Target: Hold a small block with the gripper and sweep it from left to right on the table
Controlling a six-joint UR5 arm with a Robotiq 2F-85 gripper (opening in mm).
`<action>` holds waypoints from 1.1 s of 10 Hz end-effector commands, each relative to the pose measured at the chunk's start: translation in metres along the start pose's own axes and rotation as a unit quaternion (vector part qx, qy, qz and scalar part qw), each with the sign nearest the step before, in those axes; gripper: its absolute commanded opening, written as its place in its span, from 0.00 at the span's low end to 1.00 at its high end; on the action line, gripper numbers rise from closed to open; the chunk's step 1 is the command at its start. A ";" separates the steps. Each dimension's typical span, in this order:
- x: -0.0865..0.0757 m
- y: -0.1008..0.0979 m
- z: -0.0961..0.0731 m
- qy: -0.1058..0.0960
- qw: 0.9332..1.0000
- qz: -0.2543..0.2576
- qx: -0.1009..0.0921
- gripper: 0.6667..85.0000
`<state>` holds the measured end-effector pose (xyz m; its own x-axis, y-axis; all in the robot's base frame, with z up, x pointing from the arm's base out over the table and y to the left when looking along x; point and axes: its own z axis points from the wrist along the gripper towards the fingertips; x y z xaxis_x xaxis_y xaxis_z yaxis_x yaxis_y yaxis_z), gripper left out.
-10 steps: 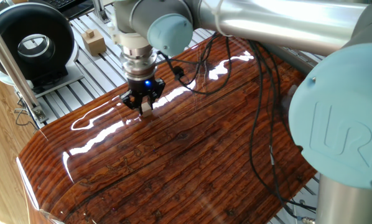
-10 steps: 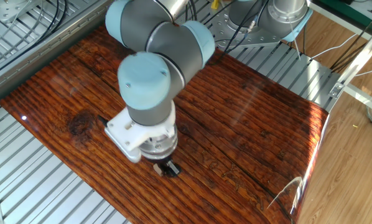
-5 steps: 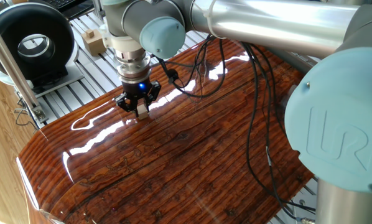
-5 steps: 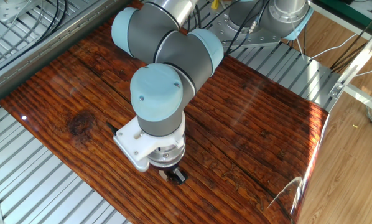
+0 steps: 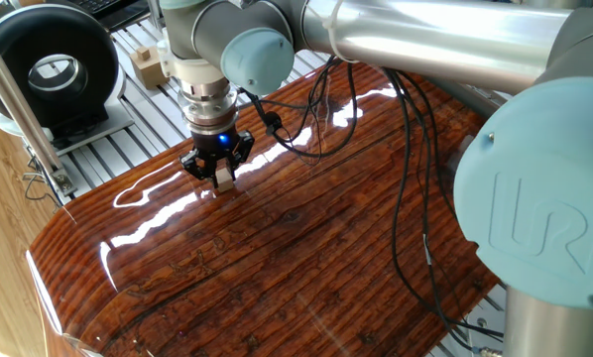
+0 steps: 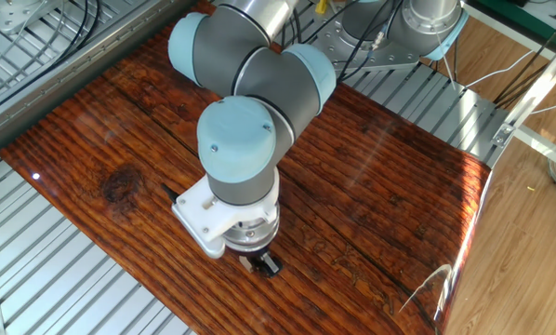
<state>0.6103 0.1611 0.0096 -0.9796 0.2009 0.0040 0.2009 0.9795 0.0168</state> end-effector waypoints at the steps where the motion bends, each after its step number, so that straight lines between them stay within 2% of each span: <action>1: 0.000 0.003 -0.001 0.003 1.000 0.000 -0.006 0.00; 5: -0.001 0.003 -0.001 0.002 1.000 -0.004 -0.006 0.00; 11: 0.000 0.016 0.002 -0.006 1.000 -0.013 -0.026 0.00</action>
<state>0.6122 0.1696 0.0079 -0.9847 0.1743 -0.0038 0.1740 0.9838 0.0432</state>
